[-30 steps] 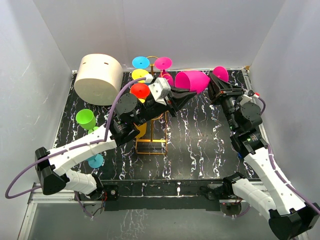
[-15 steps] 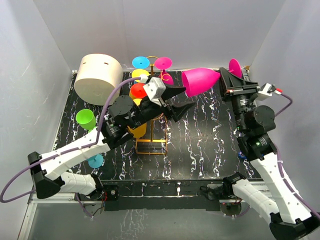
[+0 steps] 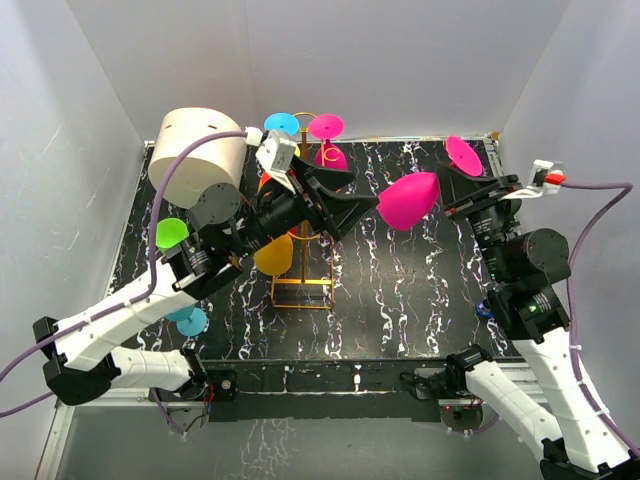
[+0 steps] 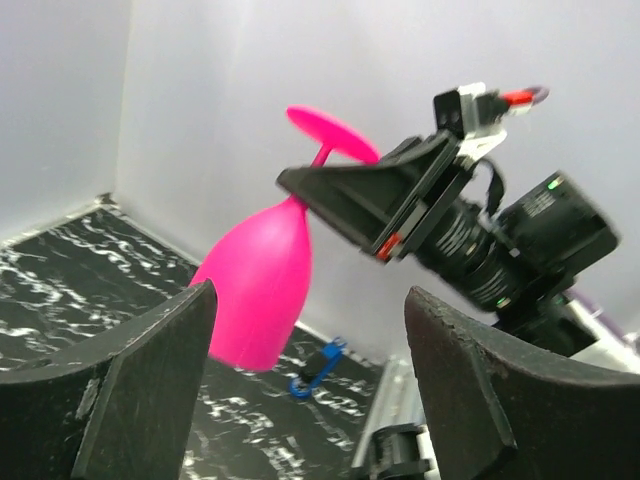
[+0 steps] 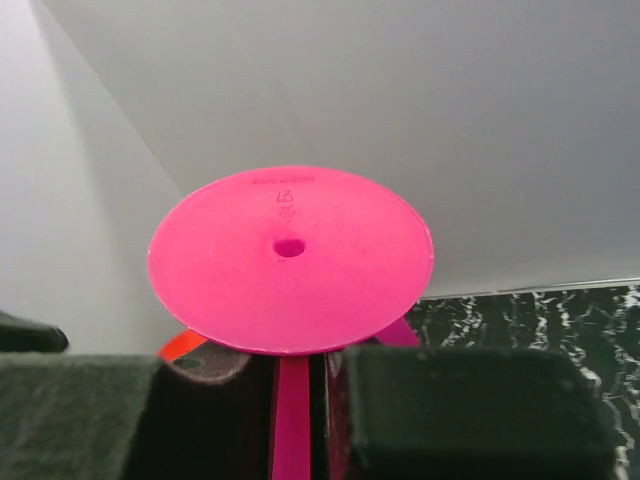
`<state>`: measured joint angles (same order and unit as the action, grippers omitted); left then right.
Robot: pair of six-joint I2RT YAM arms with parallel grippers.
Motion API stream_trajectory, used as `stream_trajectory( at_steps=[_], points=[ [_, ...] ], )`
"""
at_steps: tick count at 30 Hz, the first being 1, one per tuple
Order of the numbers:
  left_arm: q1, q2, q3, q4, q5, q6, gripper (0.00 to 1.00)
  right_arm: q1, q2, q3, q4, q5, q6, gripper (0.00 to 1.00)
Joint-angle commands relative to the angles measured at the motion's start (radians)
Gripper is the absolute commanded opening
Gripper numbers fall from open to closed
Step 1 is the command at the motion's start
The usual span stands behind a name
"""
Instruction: Place the wine glass upside down on the wine glass rack
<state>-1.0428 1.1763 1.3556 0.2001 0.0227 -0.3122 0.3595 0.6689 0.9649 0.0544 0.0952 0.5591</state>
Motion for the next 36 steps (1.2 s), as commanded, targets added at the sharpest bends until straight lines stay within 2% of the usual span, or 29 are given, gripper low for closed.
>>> stream_trajectory(
  at_steps=[1, 3, 7, 13, 19, 27, 32, 36],
  points=[
    [-0.003, 0.026, 0.079, -0.012, 0.052, -0.233, 0.75, -0.001, -0.045, -0.023, -0.032, -0.182, -0.302, 0.0],
    [-0.003, 0.045, 0.08, 0.019, 0.07, -0.325, 0.75, -0.001, -0.063, -0.051, -0.01, -0.272, -0.358, 0.0],
    [-0.003, 0.075, 0.093, 0.025, 0.06, -0.417, 0.75, -0.001, -0.066, -0.068, 0.003, -0.36, -0.416, 0.0],
    [-0.004, 0.171, 0.215, -0.118, 0.08, -0.5, 0.75, -0.001, -0.052, -0.073, 0.007, -0.465, -0.481, 0.0],
    [-0.003, 0.187, 0.208, -0.157, 0.052, -0.625, 0.69, -0.001, -0.049, -0.086, 0.028, -0.552, -0.506, 0.0],
    [-0.003, 0.187, 0.224, -0.226, 0.015, -0.695, 0.65, -0.001, 0.003, -0.009, -0.083, -0.664, -0.526, 0.0],
    [-0.002, 0.205, 0.232, -0.298, -0.017, -0.696, 0.55, -0.001, -0.025, -0.05, -0.028, -0.687, -0.528, 0.0],
    [-0.002, 0.163, 0.192, -0.229, -0.032, -0.66, 0.47, -0.001, -0.055, -0.075, -0.025, -0.687, -0.529, 0.0]
  ],
)
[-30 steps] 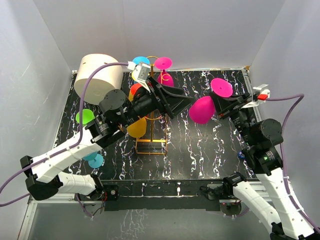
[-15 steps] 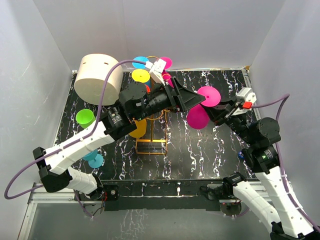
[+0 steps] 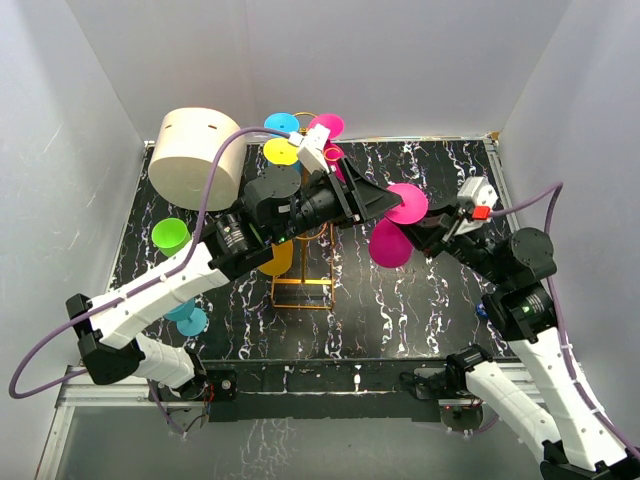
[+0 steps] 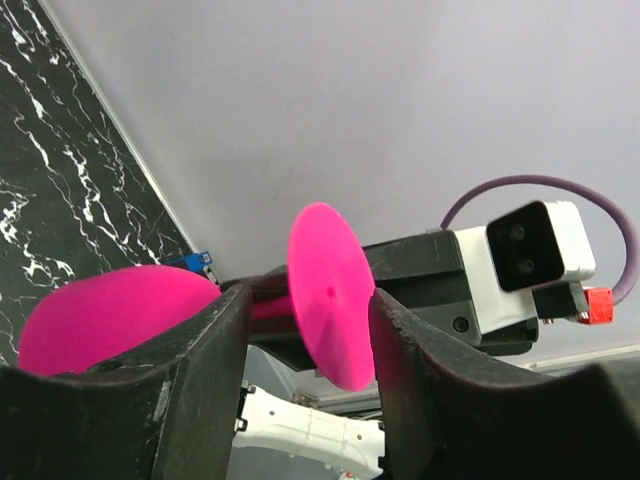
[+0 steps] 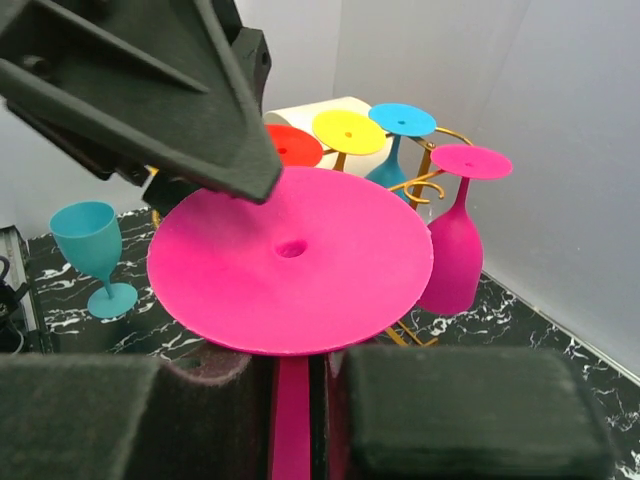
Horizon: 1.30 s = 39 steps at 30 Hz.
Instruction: Place the wine glass upside down on the wine glass rack
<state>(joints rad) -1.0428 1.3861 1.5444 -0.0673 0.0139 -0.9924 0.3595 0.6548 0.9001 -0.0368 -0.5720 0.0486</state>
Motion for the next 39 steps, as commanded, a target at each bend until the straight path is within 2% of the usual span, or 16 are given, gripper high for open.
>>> stream_trajectory(
  at_steps=[1, 7, 15, 18, 22, 25, 26, 30, 33, 35, 39],
  points=[
    [-0.002, -0.053, -0.002, 0.049, -0.026, 0.025, 0.45, -0.001, -0.05, -0.018, 0.071, -0.023, -0.012, 0.0],
    [0.016, -0.024, 0.024, 0.075, 0.048, 0.015, 0.29, -0.001, -0.066, -0.041, 0.07, -0.094, 0.015, 0.0],
    [0.064, 0.018, -0.018, 0.172, 0.223, -0.09, 0.15, -0.001, -0.03, -0.022, 0.083, -0.08, 0.034, 0.0],
    [0.104, 0.023, -0.021, 0.161, 0.282, -0.111, 0.14, -0.001, -0.026, -0.021, 0.089, -0.059, 0.03, 0.0],
    [0.177, 0.027, -0.084, 0.264, 0.39, -0.217, 0.01, -0.001, -0.021, -0.024, 0.091, -0.04, 0.026, 0.0],
    [0.211, 0.034, -0.106, 0.316, 0.432, -0.259, 0.0, -0.001, -0.021, -0.035, 0.101, -0.021, 0.043, 0.0],
    [0.218, 0.036, -0.106, 0.316, 0.434, -0.261, 0.0, -0.001, -0.023, -0.04, 0.102, -0.006, 0.056, 0.06],
    [0.25, 0.045, -0.076, 0.287, 0.429, -0.244, 0.0, -0.001, -0.044, -0.049, 0.086, 0.049, 0.096, 0.38],
    [0.284, 0.065, -0.046, 0.274, 0.431, -0.238, 0.0, -0.001, -0.076, -0.06, 0.063, 0.095, 0.118, 0.56],
    [0.304, 0.086, -0.01, 0.26, 0.432, -0.229, 0.0, -0.001, -0.103, -0.066, 0.04, 0.117, 0.123, 0.63],
    [0.328, 0.153, 0.087, 0.201, 0.427, -0.211, 0.0, -0.001, -0.158, -0.076, -0.019, 0.163, 0.126, 0.68]
  ],
)
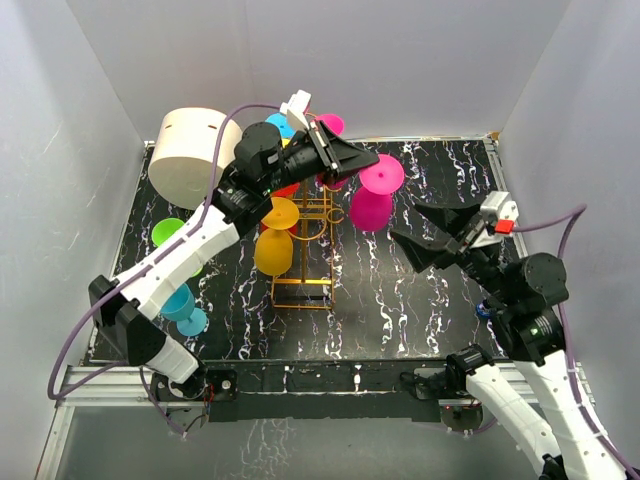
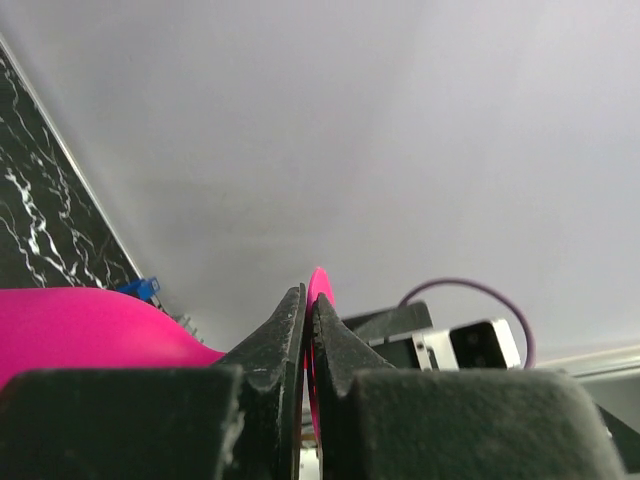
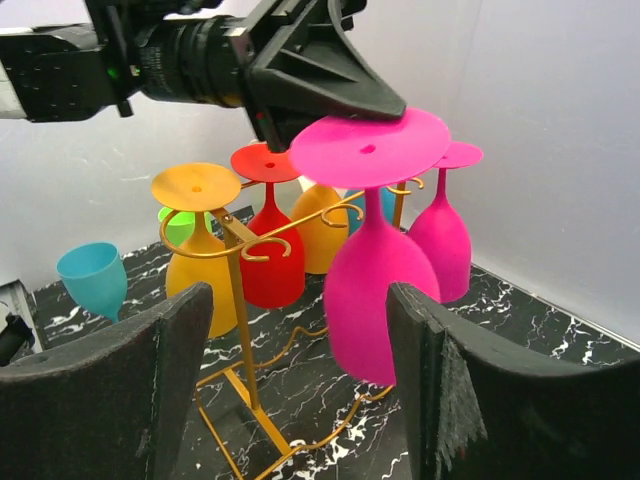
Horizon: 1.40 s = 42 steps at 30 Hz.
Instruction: Place the wine glass upside down on the wine glass rack
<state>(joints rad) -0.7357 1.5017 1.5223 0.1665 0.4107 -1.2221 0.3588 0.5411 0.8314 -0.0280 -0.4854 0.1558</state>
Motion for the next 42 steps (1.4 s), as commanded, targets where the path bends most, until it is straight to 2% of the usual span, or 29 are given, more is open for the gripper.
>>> stream_trajectory(
  at_steps=[1, 9, 18, 24, 35, 42],
  points=[
    [0.027, 0.054, 0.127, -0.047, 0.021, 0.016, 0.0, 0.0, -0.057, -0.006, -0.043, 0.083, 0.02, 0.69],
    [0.066, 0.177, 0.261, -0.106, 0.01, 0.018, 0.0, 0.0, -0.137, -0.014, -0.117, 0.14, 0.037, 0.72],
    [0.095, 0.224, 0.352, -0.234, -0.109, 0.117, 0.0, 0.0, -0.17, -0.015, -0.139, 0.192, 0.048, 0.74],
    [0.115, 0.228, 0.349, -0.265, -0.169, 0.148, 0.0, 0.0, -0.175, -0.012, -0.139, 0.207, 0.053, 0.74],
    [0.136, 0.228, 0.311, -0.244, -0.189, 0.168, 0.0, 0.0, -0.173, -0.024, -0.131, 0.223, 0.067, 0.75],
    [0.143, 0.183, 0.267, -0.272, -0.241, 0.198, 0.0, 0.0, -0.189, -0.04, -0.135, 0.294, 0.074, 0.74]
  ],
)
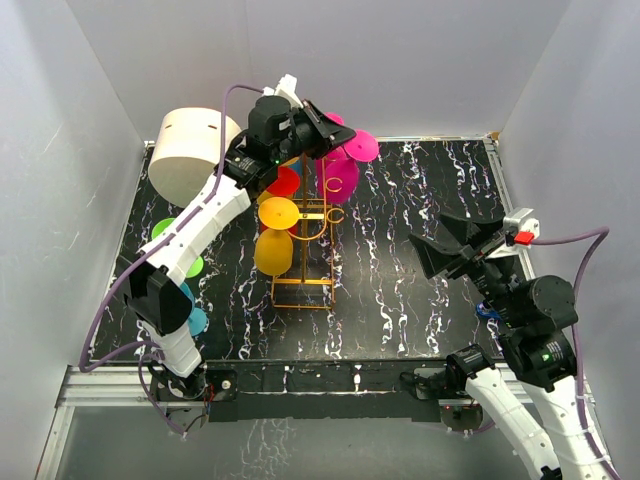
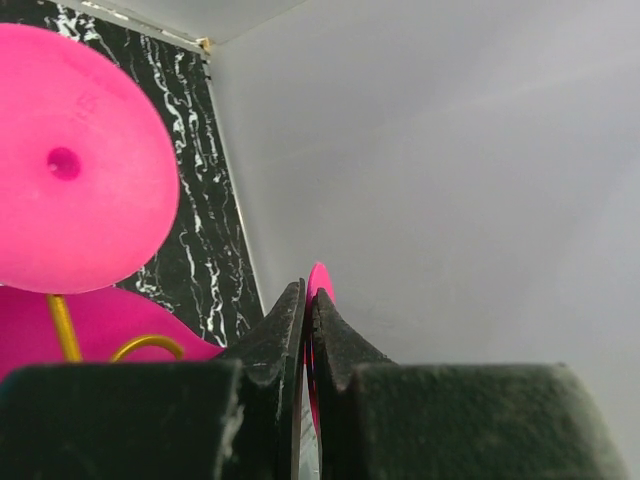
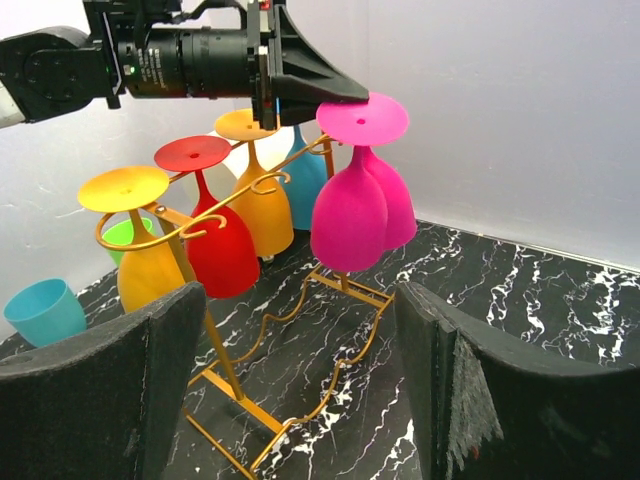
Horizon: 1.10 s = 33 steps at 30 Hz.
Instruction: Place the wine glass upside down on the wine glass rack
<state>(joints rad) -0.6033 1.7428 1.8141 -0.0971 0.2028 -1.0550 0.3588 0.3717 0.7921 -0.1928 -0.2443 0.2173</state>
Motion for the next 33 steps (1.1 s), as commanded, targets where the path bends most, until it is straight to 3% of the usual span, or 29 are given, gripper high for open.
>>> stream_trajectory(
  at_steps=[1, 33],
  points=[
    [0.014, -0.062, -0.03, -0.011, -0.034, 0.032, 0.0, 0.0, -0.022, -0.002, 0.03, 0.055, 0.013, 0.74],
    [0.054, -0.152, -0.093, -0.017, -0.045, 0.05, 0.0, 0.0, -0.017, 0.007, 0.027, 0.066, 0.025, 0.75]
  ],
)
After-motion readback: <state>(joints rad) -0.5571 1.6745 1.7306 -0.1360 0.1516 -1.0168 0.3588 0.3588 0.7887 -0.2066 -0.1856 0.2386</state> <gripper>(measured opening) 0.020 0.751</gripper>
